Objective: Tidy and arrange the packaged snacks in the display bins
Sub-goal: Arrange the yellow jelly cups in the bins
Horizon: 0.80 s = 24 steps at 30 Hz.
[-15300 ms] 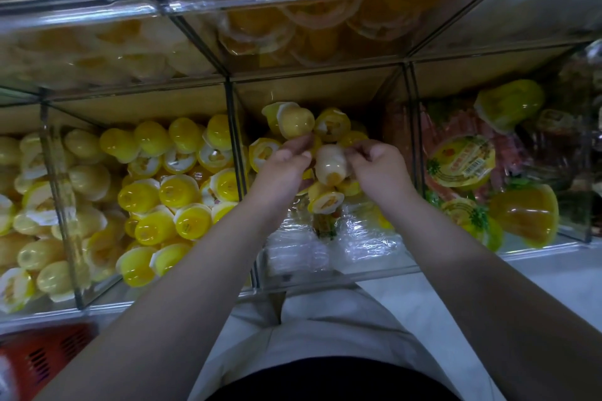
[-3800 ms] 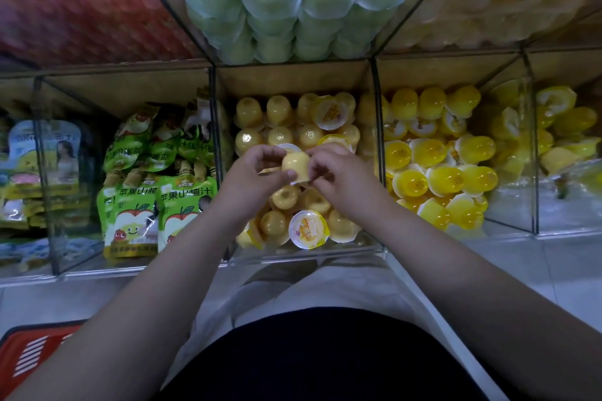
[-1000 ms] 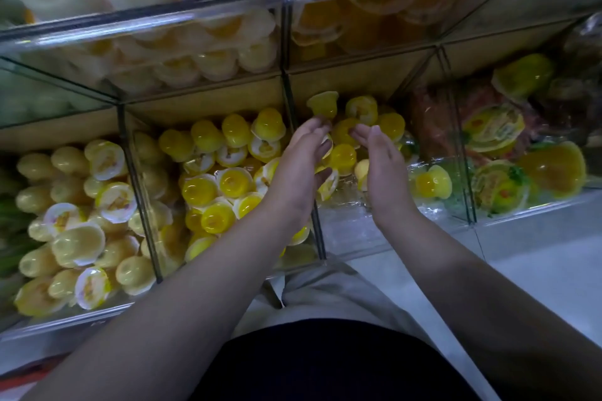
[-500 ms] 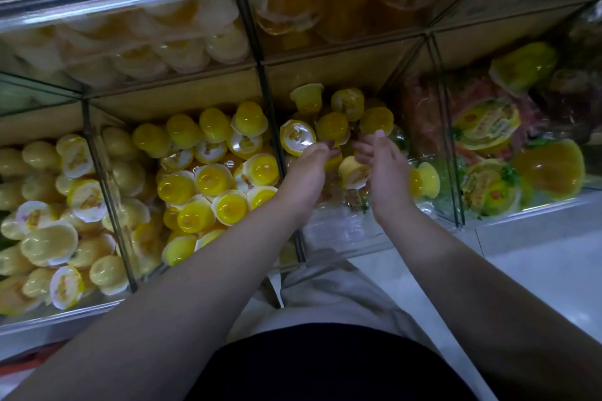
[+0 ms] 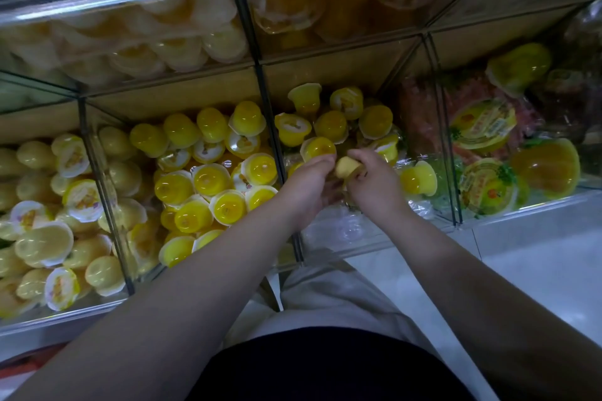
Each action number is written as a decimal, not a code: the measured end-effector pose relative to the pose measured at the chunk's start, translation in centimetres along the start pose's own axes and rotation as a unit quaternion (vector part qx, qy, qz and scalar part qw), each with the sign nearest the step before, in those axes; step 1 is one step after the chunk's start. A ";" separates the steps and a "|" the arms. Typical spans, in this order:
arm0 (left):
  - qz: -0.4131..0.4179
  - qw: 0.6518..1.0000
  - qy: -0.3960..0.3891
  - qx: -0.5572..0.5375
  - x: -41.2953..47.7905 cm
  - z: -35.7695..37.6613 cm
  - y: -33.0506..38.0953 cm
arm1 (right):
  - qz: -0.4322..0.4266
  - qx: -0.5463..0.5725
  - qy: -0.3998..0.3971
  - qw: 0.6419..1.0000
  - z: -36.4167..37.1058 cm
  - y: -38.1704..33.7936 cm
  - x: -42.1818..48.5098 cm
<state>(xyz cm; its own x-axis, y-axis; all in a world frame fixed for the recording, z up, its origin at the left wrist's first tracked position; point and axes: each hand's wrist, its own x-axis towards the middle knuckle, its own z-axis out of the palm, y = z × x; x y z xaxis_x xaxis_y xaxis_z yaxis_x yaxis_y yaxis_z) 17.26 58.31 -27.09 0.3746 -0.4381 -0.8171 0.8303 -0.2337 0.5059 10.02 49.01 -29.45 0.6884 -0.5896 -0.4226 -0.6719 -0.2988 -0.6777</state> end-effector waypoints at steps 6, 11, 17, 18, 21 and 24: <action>0.001 0.998 -0.009 0.058 -0.5 -0.4 0.5 | 0.048 0.011 -0.021 0.999 -1.2 0.3 0.1; -0.017 0.996 -0.023 0.082 -1.1 -0.8 0.8 | 0.051 0.109 -0.011 0.993 -1.8 -0.2 -0.8; 0.012 0.998 -0.053 -0.004 -2.6 -2.8 1.8 | 0.062 0.210 -0.007 0.976 -0.9 -2.5 -2.4; 0.017 0.998 -0.062 -0.018 -2.9 -3.2 2.0 | 0.069 0.231 -0.006 0.971 -0.7 -3.3 -2.6; 0.034 0.995 -0.082 -0.034 -3.9 -4.3 2.4 | 0.092 0.290 0.002 0.952 -0.1 -5.5 -3.3; 0.058 0.995 -0.078 -0.039 -5.0 -5.4 3.1 | 0.099 0.318 0.005 0.943 0.6 -7.4 -3.9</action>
<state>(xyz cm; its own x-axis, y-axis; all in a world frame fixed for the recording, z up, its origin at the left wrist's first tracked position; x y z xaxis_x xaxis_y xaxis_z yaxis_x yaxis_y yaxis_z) 20.21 64.45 -22.91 0.4062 -0.5883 -0.6992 0.8175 -0.1080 0.5658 12.52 53.93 -23.13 0.5627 -0.5943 -0.5746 -0.4840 0.3267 -0.8118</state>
